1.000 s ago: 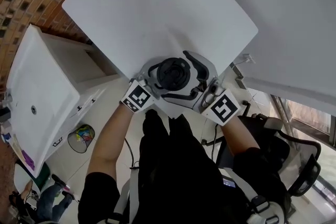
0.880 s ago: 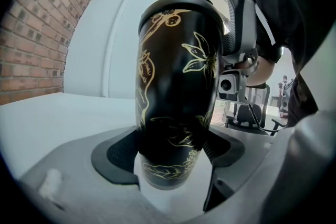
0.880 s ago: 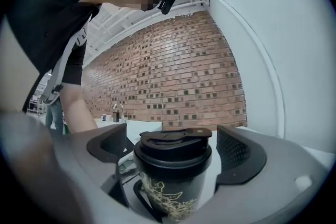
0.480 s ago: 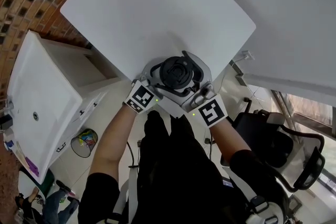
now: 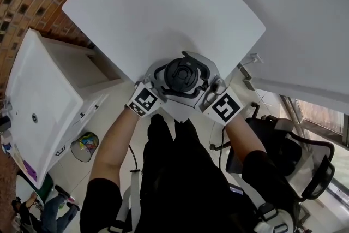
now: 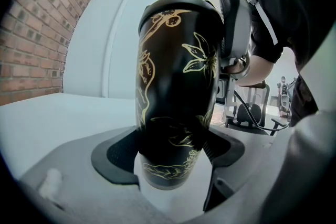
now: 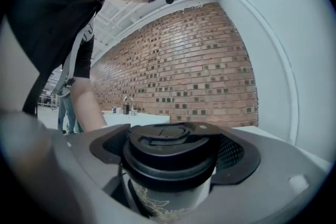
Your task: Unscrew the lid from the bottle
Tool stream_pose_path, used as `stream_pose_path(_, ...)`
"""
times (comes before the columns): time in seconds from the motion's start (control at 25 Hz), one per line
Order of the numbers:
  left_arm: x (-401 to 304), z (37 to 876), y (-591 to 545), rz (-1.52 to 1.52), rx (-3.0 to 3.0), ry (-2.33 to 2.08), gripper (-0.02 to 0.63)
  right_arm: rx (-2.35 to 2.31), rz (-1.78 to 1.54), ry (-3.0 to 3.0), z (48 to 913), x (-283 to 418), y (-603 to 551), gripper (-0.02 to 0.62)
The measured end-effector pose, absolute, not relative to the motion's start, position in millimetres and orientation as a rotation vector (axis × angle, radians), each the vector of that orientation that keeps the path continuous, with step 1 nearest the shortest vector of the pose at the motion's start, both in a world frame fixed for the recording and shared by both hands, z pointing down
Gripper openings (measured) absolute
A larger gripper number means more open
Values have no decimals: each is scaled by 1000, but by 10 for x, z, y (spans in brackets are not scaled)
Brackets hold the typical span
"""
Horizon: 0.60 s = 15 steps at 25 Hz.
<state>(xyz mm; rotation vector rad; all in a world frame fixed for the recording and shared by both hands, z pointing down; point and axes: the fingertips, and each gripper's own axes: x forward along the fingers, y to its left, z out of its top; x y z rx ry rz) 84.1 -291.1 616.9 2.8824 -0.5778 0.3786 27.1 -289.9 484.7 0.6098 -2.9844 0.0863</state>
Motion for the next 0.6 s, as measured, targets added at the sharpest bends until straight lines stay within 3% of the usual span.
stream_pose_path(0.36, 858, 6169, -2905, 380, 2887, -578, 376, 173, 73, -3005, 4853, 257, -2791, 472)
stream_pose_path(0.6, 848, 6175, -2900, 378, 2883, -581, 377, 137, 68, -3005, 4859, 243, -2780, 474)
